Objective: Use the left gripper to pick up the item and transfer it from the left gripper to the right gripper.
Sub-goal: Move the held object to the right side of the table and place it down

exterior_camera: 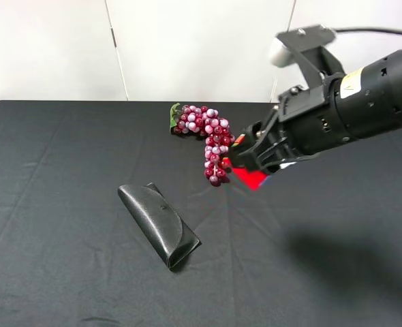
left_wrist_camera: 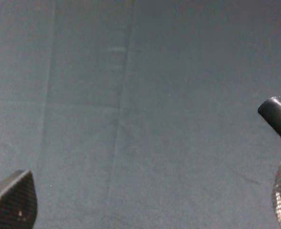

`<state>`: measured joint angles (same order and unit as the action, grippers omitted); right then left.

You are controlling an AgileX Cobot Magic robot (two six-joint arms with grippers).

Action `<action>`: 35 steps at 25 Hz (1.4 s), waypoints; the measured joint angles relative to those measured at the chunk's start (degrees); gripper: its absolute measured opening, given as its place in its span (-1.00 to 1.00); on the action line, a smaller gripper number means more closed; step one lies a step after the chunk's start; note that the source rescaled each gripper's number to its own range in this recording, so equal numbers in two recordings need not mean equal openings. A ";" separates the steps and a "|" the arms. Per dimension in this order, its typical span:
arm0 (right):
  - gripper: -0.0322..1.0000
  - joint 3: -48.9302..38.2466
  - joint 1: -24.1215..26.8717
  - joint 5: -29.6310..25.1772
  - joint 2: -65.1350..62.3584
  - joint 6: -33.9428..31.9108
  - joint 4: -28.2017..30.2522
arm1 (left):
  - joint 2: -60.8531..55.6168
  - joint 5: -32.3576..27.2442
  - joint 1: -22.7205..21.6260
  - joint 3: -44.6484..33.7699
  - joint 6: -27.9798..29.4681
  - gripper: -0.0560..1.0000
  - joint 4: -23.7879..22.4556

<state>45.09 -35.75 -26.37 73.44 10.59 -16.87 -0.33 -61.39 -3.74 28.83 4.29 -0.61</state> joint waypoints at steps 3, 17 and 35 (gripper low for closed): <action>-0.94 0.00 5.06 -2.50 3.33 -0.35 0.54 | 0.00 0.00 0.00 0.00 0.00 0.95 0.00; -0.94 6.09 14.45 -5.35 20.29 4.63 3.01 | 0.00 0.13 0.00 0.00 0.00 0.95 -0.18; -0.94 8.88 14.45 -2.81 28.08 3.33 6.15 | 0.00 0.13 0.00 0.00 0.00 0.95 -0.18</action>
<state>53.97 -21.30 -29.18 101.52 13.92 -10.72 -0.33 -61.26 -3.74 28.83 4.29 -0.78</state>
